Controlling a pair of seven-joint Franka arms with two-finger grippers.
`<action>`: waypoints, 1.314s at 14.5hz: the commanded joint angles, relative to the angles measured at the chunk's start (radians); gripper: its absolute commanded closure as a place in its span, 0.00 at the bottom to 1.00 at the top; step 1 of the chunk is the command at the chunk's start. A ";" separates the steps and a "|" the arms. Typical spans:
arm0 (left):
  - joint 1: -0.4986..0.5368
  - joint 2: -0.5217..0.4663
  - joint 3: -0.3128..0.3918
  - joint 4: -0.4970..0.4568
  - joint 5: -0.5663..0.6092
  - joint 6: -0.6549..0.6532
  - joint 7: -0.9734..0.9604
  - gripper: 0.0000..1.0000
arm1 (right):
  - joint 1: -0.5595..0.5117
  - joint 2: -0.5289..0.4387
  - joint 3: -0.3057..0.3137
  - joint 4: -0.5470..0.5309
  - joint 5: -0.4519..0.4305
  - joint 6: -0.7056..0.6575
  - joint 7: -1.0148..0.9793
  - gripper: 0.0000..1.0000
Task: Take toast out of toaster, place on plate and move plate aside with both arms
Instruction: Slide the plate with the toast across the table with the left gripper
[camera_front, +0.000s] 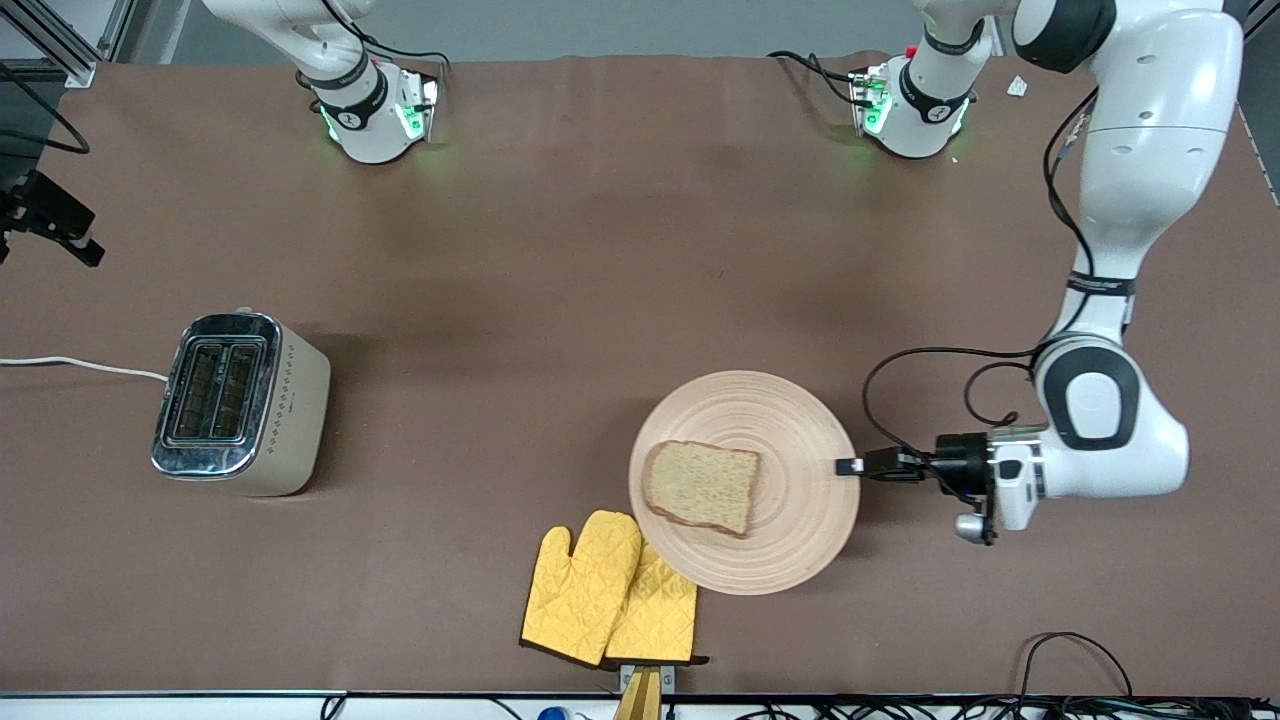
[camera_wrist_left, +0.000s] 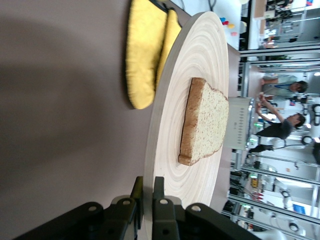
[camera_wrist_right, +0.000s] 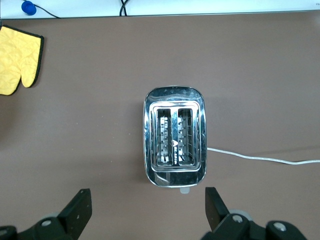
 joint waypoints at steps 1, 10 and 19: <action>0.074 -0.023 -0.015 0.028 0.046 -0.048 0.009 1.00 | -0.004 0.014 0.006 0.035 -0.022 -0.036 -0.004 0.00; 0.313 -0.002 -0.010 0.024 0.164 -0.053 0.133 1.00 | -0.006 0.016 0.006 0.029 -0.020 -0.047 -0.004 0.00; 0.456 0.118 -0.006 -0.025 0.221 -0.081 0.270 1.00 | -0.006 0.016 0.006 0.029 -0.020 -0.045 -0.004 0.00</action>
